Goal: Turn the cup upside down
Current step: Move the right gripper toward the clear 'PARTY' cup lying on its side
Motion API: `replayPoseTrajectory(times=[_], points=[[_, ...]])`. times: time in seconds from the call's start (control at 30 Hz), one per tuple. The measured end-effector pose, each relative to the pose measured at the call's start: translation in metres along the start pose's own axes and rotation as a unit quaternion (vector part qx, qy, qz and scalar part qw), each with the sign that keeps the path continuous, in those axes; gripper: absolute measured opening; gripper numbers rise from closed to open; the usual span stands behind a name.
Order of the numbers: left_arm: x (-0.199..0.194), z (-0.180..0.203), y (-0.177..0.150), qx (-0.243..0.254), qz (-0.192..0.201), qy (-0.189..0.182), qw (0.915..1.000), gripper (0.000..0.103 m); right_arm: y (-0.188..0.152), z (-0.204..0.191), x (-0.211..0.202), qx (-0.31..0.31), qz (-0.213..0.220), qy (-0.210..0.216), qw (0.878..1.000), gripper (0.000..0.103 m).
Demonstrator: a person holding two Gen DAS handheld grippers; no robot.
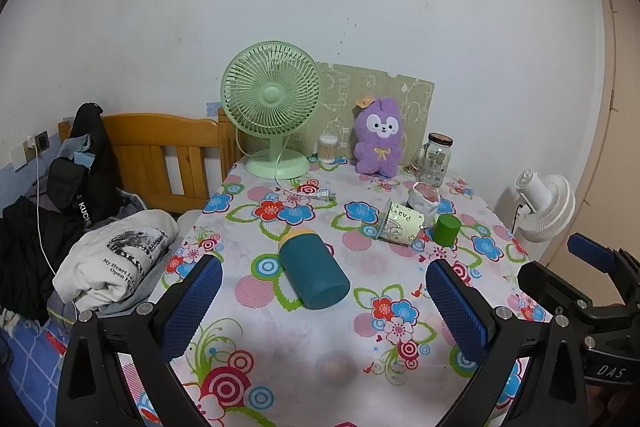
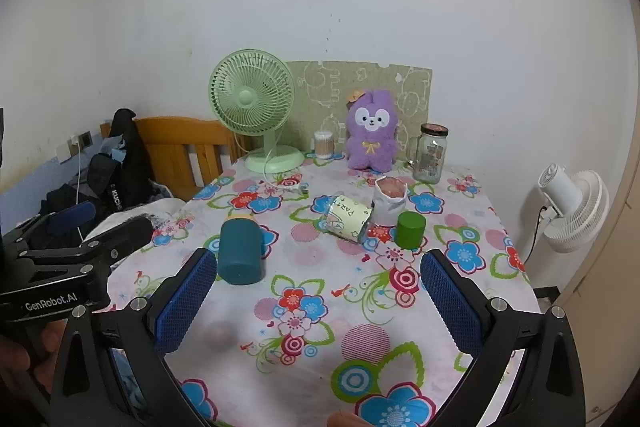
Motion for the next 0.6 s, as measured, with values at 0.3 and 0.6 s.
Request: replayPoseTrajectory(times=[0.3, 0.6], points=[[0.015, 0.003, -0.004, 0.005, -0.021, -0.002, 0.9998, 0.103, 0.001, -0.001, 0.013, -0.022, -0.013, -0.009, 1.0, 0.103], [0.033, -0.005, -0.004, 0.002, -0.036, 0.003, 0.9993, 0.103, 0.016, 0.008, 0.031, -0.039, -0.02, -0.019, 0.999, 0.103]])
Point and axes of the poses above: each gripper's, at about its wrist camera, not at the fingertips, and x roughly the way its jaws point, z to its right, y to its top, the point moved 5 cm from there along x, roughly the way its jaws point, and after that the axes turned 12 degrees about -z, right-handed, at the moved point
